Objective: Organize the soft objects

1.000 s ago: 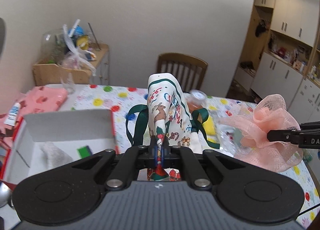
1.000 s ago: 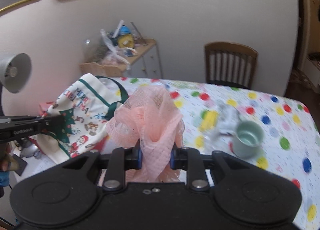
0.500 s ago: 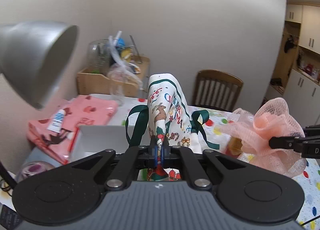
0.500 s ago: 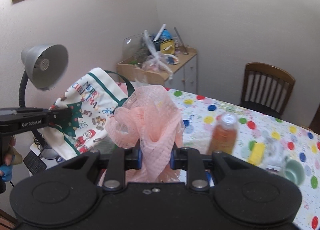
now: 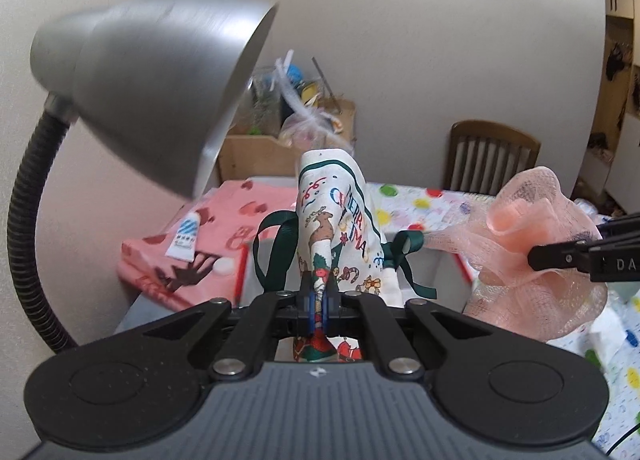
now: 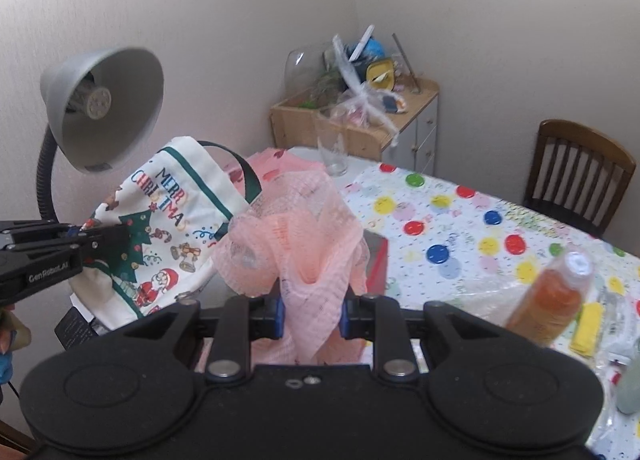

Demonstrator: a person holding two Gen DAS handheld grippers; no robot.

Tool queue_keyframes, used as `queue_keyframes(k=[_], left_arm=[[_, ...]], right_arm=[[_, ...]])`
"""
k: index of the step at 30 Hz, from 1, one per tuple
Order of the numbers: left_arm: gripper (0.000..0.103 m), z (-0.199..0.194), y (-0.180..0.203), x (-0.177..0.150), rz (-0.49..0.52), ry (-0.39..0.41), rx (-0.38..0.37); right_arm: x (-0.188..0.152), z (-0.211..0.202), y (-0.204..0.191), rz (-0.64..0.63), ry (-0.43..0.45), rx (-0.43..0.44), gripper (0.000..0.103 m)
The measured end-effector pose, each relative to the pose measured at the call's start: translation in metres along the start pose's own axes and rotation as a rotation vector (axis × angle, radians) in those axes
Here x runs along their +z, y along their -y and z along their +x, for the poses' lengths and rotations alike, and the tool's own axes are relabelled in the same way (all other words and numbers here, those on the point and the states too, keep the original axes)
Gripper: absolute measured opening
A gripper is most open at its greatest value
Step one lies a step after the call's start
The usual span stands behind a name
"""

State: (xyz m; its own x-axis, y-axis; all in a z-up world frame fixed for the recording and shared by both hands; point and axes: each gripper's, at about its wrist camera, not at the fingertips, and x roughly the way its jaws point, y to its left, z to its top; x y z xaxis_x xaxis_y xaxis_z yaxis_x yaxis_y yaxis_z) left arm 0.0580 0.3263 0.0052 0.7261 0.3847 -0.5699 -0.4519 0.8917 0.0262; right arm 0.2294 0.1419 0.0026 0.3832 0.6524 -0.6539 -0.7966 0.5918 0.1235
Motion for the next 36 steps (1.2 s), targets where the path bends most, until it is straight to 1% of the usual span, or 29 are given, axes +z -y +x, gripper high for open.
queue_keyframes(k=[5, 12, 15, 19, 24, 29, 32, 36], left_arm=[[0.003, 0.021, -0.013, -0.008, 0.02, -0.036, 0.024], [0.003, 0.057, -0.013, -0.014, 0.059, -0.094, 0.02], [0.003, 0.07, -0.01, -0.015, 0.083, -0.101, 0.03], [0.003, 0.085, -0.011, -0.013, 0.086, -0.11, 0.038], [0.003, 0.105, -0.012, -0.009, 0.09, -0.123, 0.032], [0.003, 0.124, -0.011, -0.01, 0.09, -0.139, 0.053], [0.003, 0.132, -0.008, -0.016, 0.1, -0.161, 0.057], [0.003, 0.139, -0.011, -0.025, 0.085, -0.206, 0.037]], right_arm=[[0.005, 0.032, -0.012, -0.005, -0.04, 0.011, 0.022], [0.006, 0.072, -0.02, -0.031, -0.098, -0.044, 0.023], [0.003, 0.086, -0.02, -0.048, -0.122, -0.074, 0.023], [0.002, 0.103, -0.017, -0.062, -0.149, -0.098, 0.025], [0.002, 0.116, -0.018, -0.096, -0.163, -0.114, 0.026], [0.002, 0.126, -0.023, -0.14, -0.176, -0.121, 0.027], [0.0, 0.131, -0.026, -0.165, -0.184, -0.122, 0.028], [-0.001, 0.133, -0.025, -0.163, -0.198, -0.117, 0.029]])
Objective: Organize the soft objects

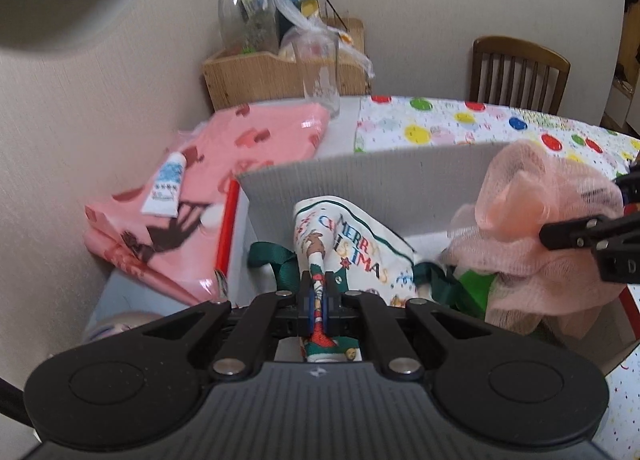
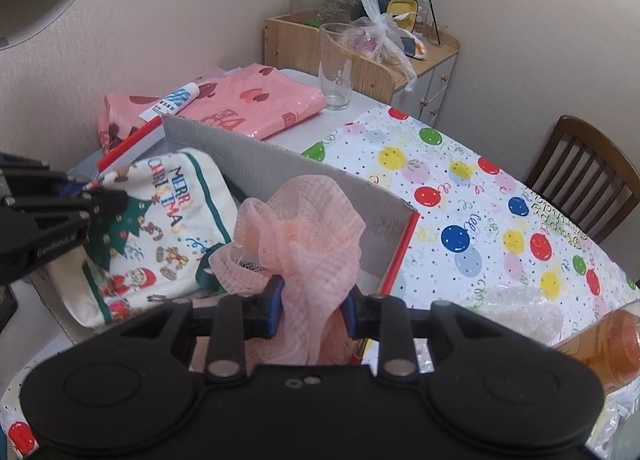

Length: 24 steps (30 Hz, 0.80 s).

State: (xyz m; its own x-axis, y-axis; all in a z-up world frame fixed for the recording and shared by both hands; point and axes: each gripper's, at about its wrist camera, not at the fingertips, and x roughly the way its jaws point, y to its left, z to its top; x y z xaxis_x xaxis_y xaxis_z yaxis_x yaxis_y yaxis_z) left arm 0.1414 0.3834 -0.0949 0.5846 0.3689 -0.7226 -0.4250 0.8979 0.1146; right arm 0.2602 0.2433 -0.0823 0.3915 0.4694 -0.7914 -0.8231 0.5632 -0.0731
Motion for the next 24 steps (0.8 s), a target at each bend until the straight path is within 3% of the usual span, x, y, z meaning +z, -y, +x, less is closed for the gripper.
queue_keyframes(k=[8, 13, 20, 22, 24], left_arm=[[0.004, 0.01, -0.005, -0.007, -0.038, -0.06, -0.011], [0.005, 0.007, -0.007, -0.008, -0.064, -0.068, -0.014], [0.007, -0.002, -0.008, -0.011, -0.081, -0.074, -0.028], [0.009, -0.005, -0.009, -0.012, -0.098, -0.071, -0.047], [0.02, -0.009, -0.01, -0.013, -0.112, -0.069, -0.061]], right_arm=[[0.0, 0.002, 0.009, 0.045, -0.004, -0.005, 0.045], [-0.002, -0.002, 0.009, 0.045, 0.011, -0.011, 0.062], [-0.002, -0.01, 0.011, 0.065, 0.035, -0.012, 0.067], [-0.003, -0.014, 0.012, 0.069, 0.042, -0.007, 0.071], [-0.005, -0.017, 0.013, 0.075, 0.052, -0.008, 0.071]])
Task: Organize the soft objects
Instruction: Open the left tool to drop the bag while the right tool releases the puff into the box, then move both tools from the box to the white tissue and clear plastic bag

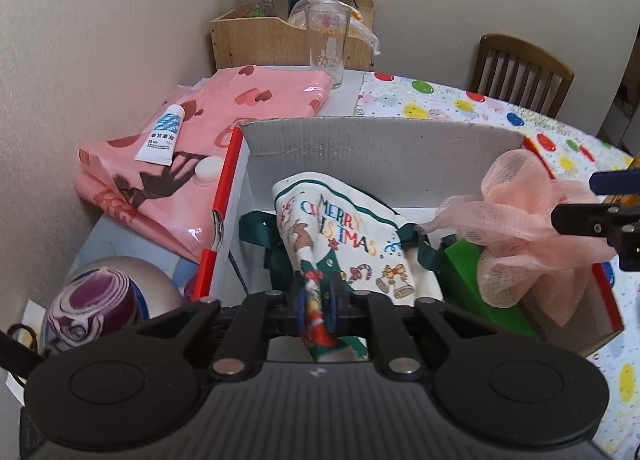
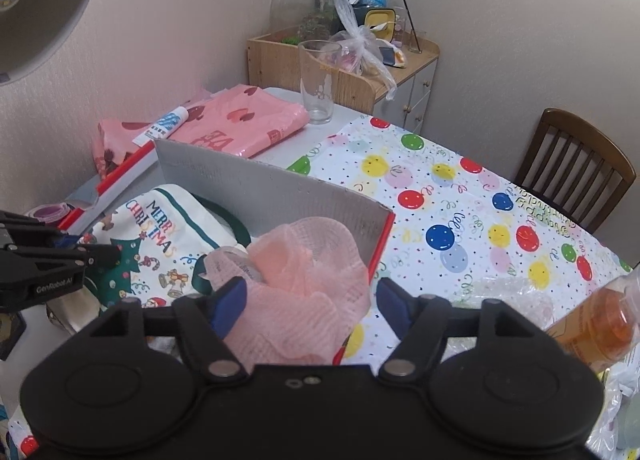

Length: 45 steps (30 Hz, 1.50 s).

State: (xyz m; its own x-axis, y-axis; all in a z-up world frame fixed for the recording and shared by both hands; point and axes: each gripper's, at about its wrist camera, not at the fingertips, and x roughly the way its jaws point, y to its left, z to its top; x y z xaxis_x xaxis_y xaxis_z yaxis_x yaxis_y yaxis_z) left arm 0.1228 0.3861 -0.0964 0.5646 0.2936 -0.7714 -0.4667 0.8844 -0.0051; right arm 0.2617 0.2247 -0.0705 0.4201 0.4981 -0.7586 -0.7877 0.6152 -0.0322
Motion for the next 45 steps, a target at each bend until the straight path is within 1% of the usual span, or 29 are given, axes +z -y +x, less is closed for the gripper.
queue_keyframes(k=[1, 2, 3, 4, 5, 12, 13, 15, 16, 23, 25, 27, 30, 32, 34, 41, 43, 45], left_arm=[[0.025, -0.002, 0.0, 0.0, -0.001, 0.003, -0.006], [0.039, -0.004, 0.0, -0.001, -0.001, 0.007, -0.008], [0.06, -0.007, 0.002, -0.002, -0.002, 0.01, -0.012], [0.068, -0.011, 0.002, -0.003, -0.001, 0.018, -0.022], [0.073, -0.016, 0.004, -0.003, 0.002, 0.028, -0.03], [0.074, -0.046, 0.011, -0.005, 0.0, 0.086, -0.061], [0.075, -0.051, 0.012, -0.006, -0.004, 0.097, -0.067], [0.083, -0.061, 0.014, -0.006, -0.012, 0.12, -0.083], [0.083, -0.066, 0.016, -0.006, -0.017, 0.131, -0.091], [0.083, -0.098, 0.035, -0.008, -0.014, 0.178, -0.159], [0.086, -0.107, 0.043, -0.009, -0.009, 0.198, -0.176], [0.091, -0.115, 0.051, -0.01, -0.004, 0.217, -0.19], [0.092, -0.126, 0.063, -0.012, 0.005, 0.246, -0.214], [0.094, -0.131, 0.073, -0.013, 0.012, 0.252, -0.229], [0.098, -0.134, 0.083, -0.015, 0.024, 0.258, -0.245], [0.099, -0.142, 0.126, -0.021, 0.063, 0.281, -0.344], [0.103, -0.143, 0.144, -0.022, 0.092, 0.282, -0.351], [0.103, -0.143, 0.162, -0.025, 0.121, 0.283, -0.346]], right_arm=[[0.0, -0.001, 0.001, 0.005, 0.001, 0.003, 0.072], [-0.001, -0.003, 0.001, 0.009, 0.002, 0.005, 0.073], [-0.001, -0.005, 0.001, 0.011, 0.005, 0.006, 0.075], [-0.002, -0.007, 0.001, 0.012, 0.009, 0.009, 0.077], [-0.003, -0.01, 0.001, 0.015, 0.015, 0.013, 0.078], [-0.007, -0.036, 0.003, 0.051, 0.065, 0.042, 0.087], [-0.008, -0.041, 0.004, 0.054, 0.074, 0.046, 0.088], [-0.011, -0.051, 0.006, 0.065, 0.09, 0.055, 0.092], [-0.013, -0.057, 0.007, 0.072, 0.1, 0.06, 0.094], [-0.027, -0.097, 0.017, 0.115, 0.159, 0.095, 0.099], [-0.031, -0.11, 0.021, 0.127, 0.178, 0.104, 0.099], [-0.036, -0.122, 0.024, 0.134, 0.197, 0.102, 0.1], [-0.045, -0.138, 0.032, 0.149, 0.219, 0.105, 0.1], [-0.053, -0.15, 0.039, 0.161, 0.231, 0.097, 0.1], [-0.064, -0.16, 0.049, 0.177, 0.242, 0.082, 0.1], [-0.109, -0.189, 0.095, 0.262, 0.252, 0.006, 0.1], [-0.122, -0.195, 0.109, 0.289, 0.249, -0.016, 0.1], [-0.135, -0.2, 0.123, 0.318, 0.245, -0.035, 0.1]])
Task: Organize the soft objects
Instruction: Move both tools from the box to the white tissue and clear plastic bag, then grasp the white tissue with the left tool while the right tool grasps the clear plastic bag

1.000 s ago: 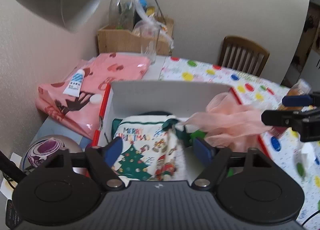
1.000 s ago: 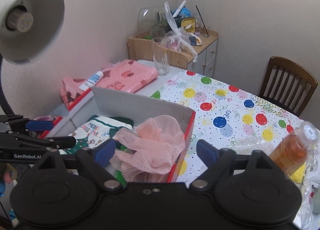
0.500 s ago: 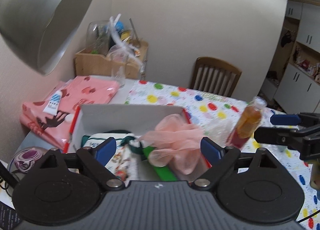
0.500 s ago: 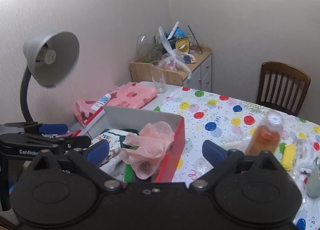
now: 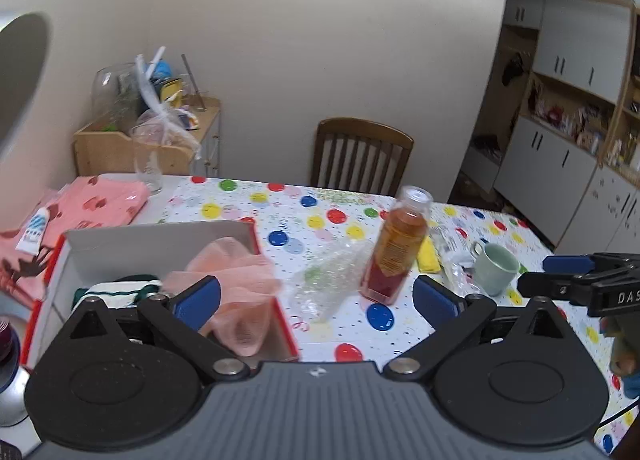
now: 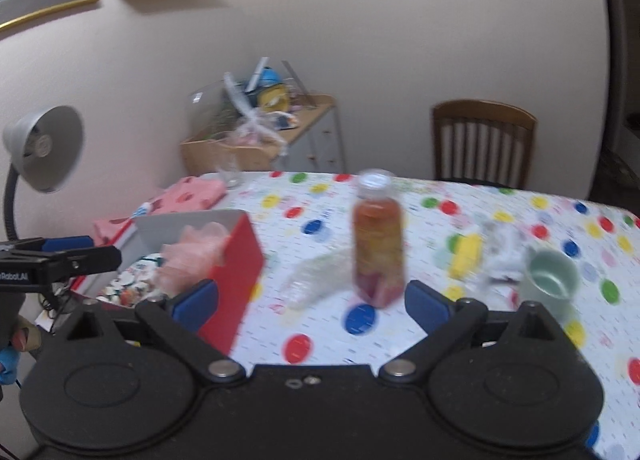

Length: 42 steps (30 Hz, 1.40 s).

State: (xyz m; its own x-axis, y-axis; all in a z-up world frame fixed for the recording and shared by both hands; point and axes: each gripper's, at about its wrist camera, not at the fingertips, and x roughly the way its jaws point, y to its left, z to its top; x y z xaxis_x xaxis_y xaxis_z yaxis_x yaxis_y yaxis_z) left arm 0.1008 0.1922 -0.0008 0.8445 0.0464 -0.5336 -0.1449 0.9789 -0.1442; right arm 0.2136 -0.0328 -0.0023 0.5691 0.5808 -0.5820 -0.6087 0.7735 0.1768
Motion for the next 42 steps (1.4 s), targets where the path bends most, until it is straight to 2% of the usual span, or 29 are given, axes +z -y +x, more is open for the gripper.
queue_keyframes(k=[5, 8, 14, 18, 21, 24, 28, 34, 39, 42], left_arm=[[0.103, 0.016, 0.043, -0.007, 0.078, 0.018, -0.025], [0.103, 0.033, 0.07, -0.01, 0.12, -0.007, -0.038], [0.103, 0.063, 0.107, -0.02, 0.092, -0.06, -0.123], [0.103, 0.087, 0.127, -0.028, 0.045, -0.121, -0.224], [0.103, 0.101, 0.145, -0.036, 0.073, -0.112, -0.247], [0.103, 0.113, 0.162, -0.044, 0.116, -0.111, -0.25], [0.103, 0.132, 0.174, -0.055, 0.125, -0.14, -0.202], [0.103, 0.16, 0.175, -0.068, 0.124, -0.17, -0.156], [0.103, 0.172, 0.174, -0.078, 0.134, -0.173, -0.101], [0.102, 0.182, 0.171, -0.083, 0.122, -0.206, -0.11]], right_arm=[[-0.015, -0.018, 0.038, 0.047, 0.007, -0.06, 0.1], [-0.022, -0.025, 0.058, 0.064, 0.005, -0.089, 0.1], [-0.029, -0.033, 0.096, 0.091, -0.004, -0.137, 0.1], [-0.033, -0.029, 0.122, 0.129, -0.019, -0.169, 0.1], [-0.035, -0.021, 0.139, 0.143, -0.034, -0.179, 0.1], [-0.034, -0.01, 0.151, 0.14, -0.049, -0.175, 0.1], [-0.03, 0.009, 0.161, 0.124, -0.068, -0.176, 0.098], [-0.021, 0.044, 0.173, 0.122, -0.117, -0.128, 0.093], [-0.015, 0.076, 0.176, 0.117, -0.161, -0.125, 0.09], [-0.011, 0.096, 0.175, 0.108, -0.193, -0.12, 0.086]])
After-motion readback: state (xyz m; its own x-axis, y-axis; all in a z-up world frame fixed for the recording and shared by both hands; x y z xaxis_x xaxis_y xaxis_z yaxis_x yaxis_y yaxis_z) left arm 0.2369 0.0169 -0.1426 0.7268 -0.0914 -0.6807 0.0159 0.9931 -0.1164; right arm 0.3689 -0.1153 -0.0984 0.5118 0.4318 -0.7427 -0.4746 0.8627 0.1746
